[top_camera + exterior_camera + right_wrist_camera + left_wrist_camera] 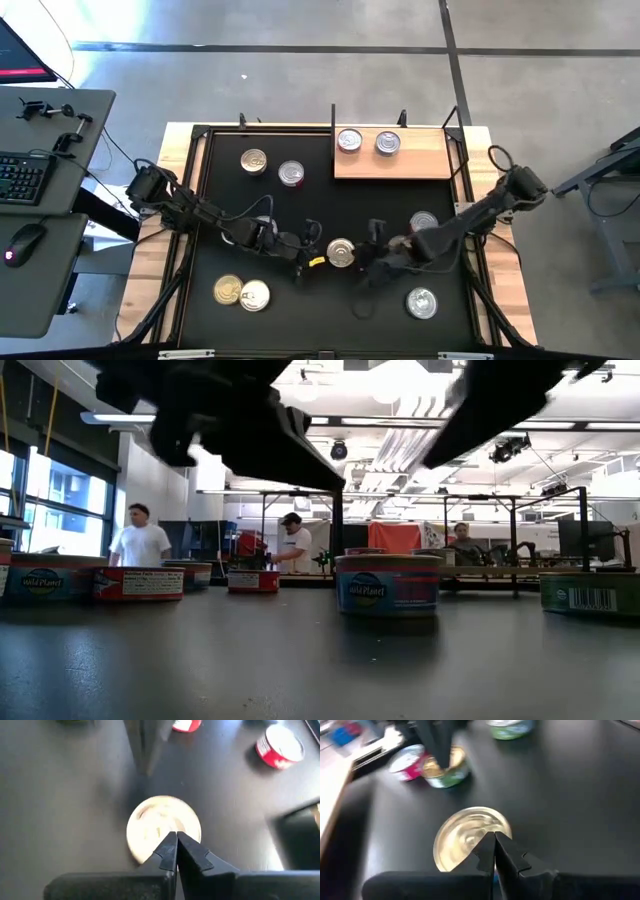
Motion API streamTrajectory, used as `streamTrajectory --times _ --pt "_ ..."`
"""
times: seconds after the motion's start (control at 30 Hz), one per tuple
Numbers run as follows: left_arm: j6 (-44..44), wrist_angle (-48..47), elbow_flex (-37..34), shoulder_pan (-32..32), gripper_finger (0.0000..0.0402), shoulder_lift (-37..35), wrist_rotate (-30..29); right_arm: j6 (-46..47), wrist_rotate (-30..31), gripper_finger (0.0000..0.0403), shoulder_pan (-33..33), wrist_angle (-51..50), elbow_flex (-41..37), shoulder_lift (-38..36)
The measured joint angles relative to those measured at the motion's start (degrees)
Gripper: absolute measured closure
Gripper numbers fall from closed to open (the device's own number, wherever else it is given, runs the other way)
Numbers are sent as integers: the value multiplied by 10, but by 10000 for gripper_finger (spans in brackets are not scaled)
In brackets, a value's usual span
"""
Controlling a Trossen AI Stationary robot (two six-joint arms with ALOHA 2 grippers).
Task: Stack canned seafood by type on shelf
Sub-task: Put the blue tuna can on the shelf
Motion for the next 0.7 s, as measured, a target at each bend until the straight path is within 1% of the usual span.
streamTrajectory --times 0.03,0.1,0.23,0.33,0.43,0.53,0.7 --pt "22 -1 0 2 392 1 15 26 10 403 14 -13 -5 -6" --pt "75 0 0 4 377 7 22 71 45 403 42 -20 -18 -12" --pt "164 21 0 9 335 41 26 153 115 403 89 16 -53 -10" --pt "181 52 0 21 305 70 30 220 155 396 107 30 -84 -4" --pt "179 70 0 32 288 87 31 274 154 363 109 32 -97 -5" --pt "172 73 0 43 287 93 49 260 136 309 106 39 -99 -5" --pt "172 73 0 68 317 103 99 118 132 224 102 87 -99 -5"
